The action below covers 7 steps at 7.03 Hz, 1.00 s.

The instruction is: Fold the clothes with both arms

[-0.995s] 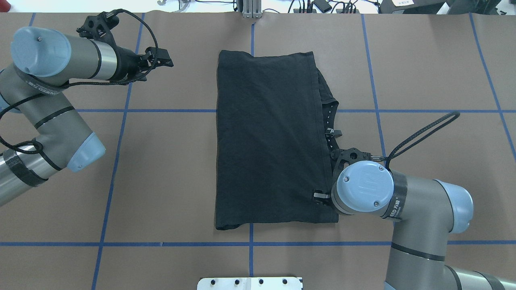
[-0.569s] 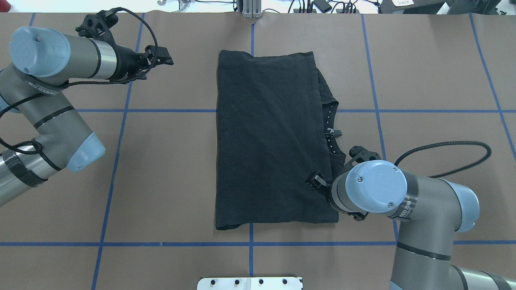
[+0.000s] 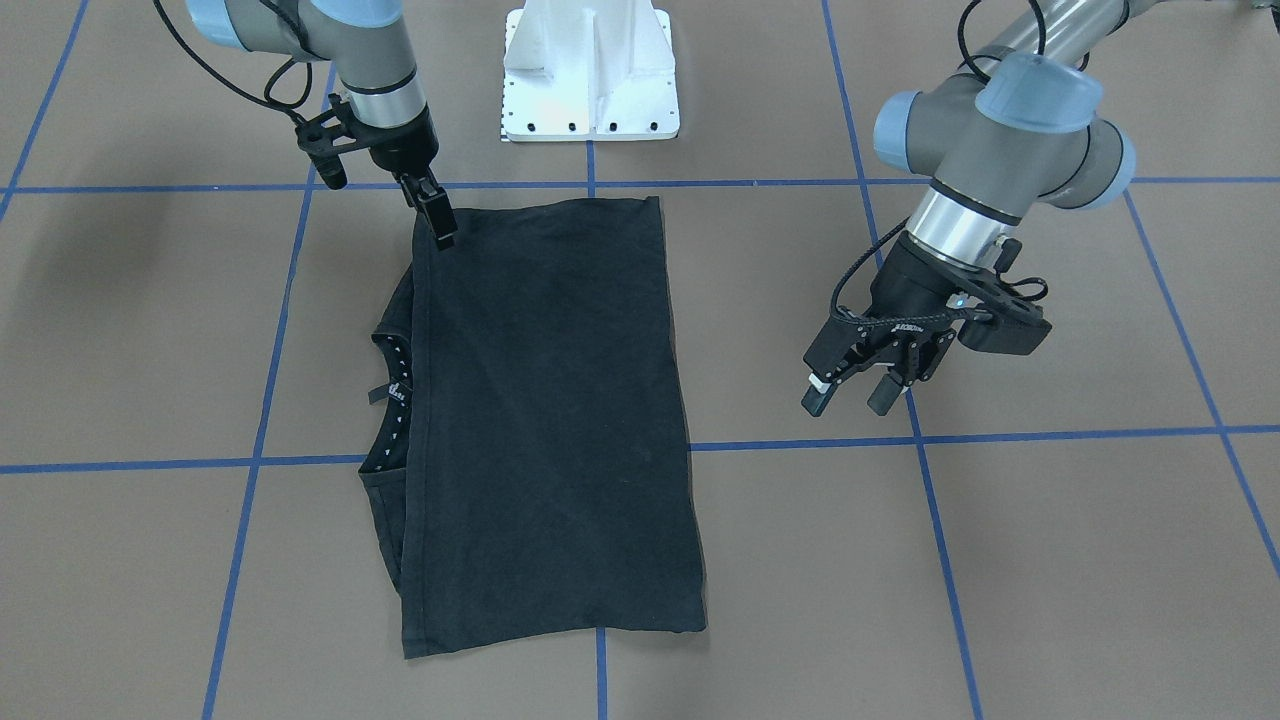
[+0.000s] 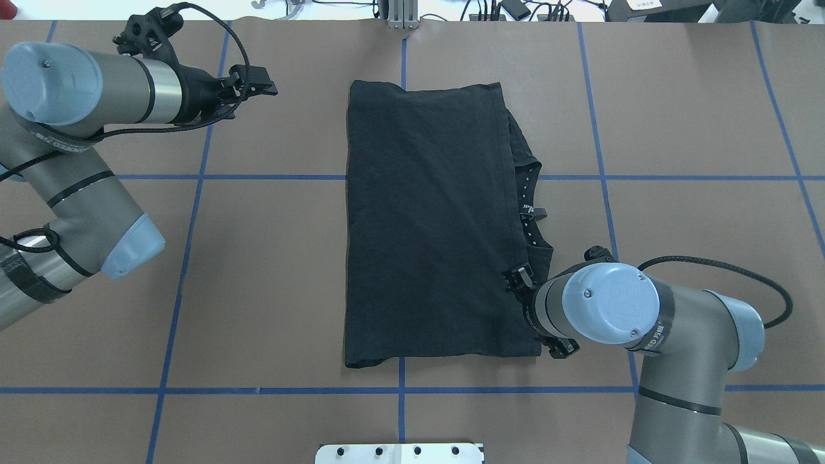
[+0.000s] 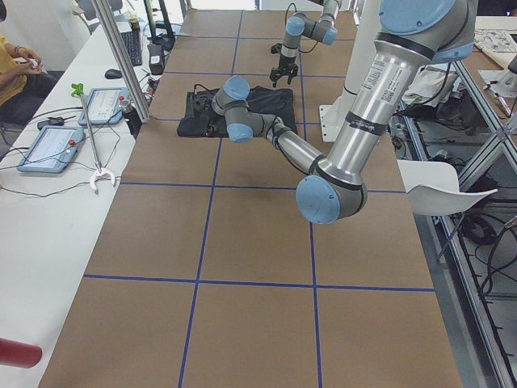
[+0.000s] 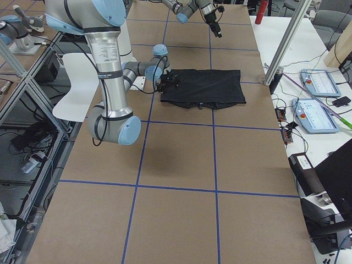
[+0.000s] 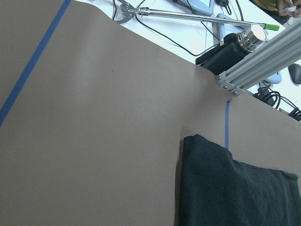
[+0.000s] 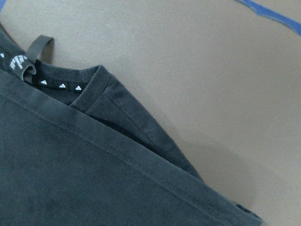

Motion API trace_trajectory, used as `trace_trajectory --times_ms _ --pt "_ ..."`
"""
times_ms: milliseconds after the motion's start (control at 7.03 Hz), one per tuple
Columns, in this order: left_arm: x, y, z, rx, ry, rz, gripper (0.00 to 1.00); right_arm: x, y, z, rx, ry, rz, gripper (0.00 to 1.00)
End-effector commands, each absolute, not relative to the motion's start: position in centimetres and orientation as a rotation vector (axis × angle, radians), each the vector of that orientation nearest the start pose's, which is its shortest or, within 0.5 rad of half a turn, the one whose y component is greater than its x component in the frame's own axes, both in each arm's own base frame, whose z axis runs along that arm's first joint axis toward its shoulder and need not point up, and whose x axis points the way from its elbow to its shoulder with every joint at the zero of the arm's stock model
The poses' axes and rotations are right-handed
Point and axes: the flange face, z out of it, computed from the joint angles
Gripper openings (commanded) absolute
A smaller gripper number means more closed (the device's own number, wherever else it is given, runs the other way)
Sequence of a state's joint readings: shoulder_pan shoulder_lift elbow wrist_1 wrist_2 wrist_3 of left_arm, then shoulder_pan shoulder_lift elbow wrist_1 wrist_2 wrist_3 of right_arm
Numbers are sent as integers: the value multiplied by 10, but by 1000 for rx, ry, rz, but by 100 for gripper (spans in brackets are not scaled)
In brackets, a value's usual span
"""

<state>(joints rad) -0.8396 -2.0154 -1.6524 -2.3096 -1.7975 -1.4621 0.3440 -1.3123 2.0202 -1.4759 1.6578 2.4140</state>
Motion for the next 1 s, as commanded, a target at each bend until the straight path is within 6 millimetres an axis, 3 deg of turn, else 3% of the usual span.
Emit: trace_trajectory --times_ms 0,427,853 --pt "344 -549 273 426 1238 -484 99 -483 -306 338 -313 -767 1142 92" --pt "344 -549 272 425 1238 -485 99 -484 -304 344 -314 -752 1130 83" --pt "346 -549 275 431 1228 -493 99 -491 -304 347 -312 -743 1131 83"
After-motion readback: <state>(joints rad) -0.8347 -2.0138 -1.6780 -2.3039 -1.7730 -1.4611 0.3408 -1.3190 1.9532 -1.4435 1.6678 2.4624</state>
